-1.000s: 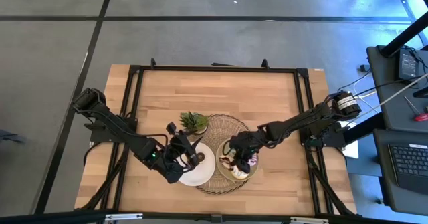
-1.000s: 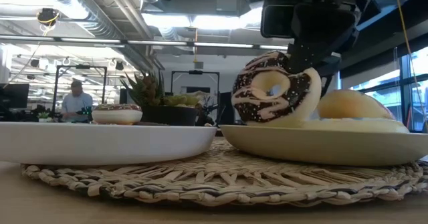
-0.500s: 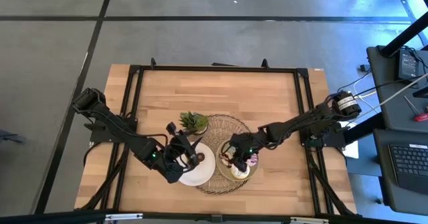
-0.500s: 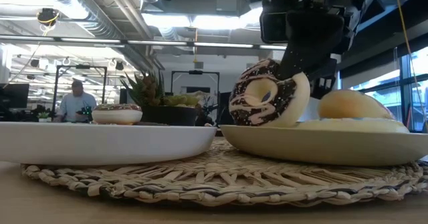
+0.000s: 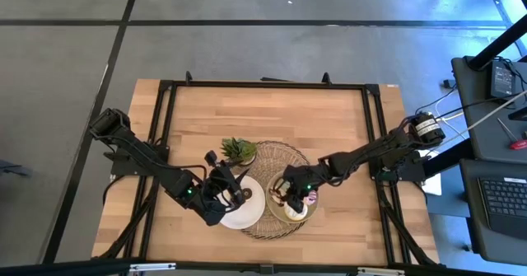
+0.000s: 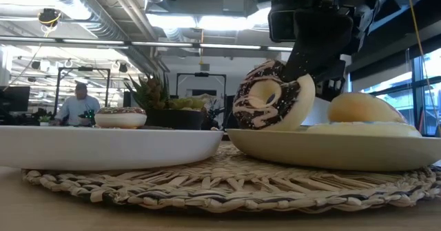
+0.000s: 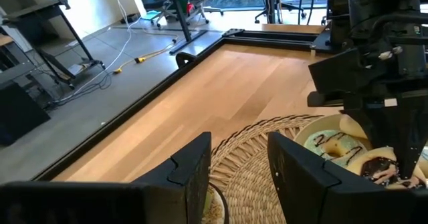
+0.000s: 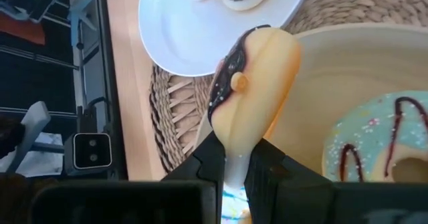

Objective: Pick & Place donuts
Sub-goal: Put the big black donut on the brown plate

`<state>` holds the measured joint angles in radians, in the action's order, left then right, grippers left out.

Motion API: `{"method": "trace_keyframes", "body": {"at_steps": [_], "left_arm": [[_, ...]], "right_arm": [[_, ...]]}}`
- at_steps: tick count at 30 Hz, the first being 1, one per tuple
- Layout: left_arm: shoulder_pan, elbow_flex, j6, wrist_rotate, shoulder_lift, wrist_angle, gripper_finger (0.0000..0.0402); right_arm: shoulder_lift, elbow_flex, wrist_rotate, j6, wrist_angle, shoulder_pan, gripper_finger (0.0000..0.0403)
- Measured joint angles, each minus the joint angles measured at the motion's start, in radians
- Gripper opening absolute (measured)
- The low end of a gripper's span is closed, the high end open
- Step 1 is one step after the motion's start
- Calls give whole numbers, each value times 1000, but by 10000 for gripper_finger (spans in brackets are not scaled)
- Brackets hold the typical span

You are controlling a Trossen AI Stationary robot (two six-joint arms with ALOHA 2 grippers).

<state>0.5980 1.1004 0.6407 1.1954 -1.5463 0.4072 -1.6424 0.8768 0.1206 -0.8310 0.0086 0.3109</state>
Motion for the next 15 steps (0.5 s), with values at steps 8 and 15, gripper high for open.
{"method": "trace_keyframes", "body": {"at_steps": [8, 15], "left_arm": [[-7, 0, 0, 0, 0, 0, 143], [-13, 0, 0, -26, 0, 0, 143]], "right_arm": [[0, 0, -41, 2, 12, 22, 45], [0, 0, -90, 1, 12, 35, 45]]}}
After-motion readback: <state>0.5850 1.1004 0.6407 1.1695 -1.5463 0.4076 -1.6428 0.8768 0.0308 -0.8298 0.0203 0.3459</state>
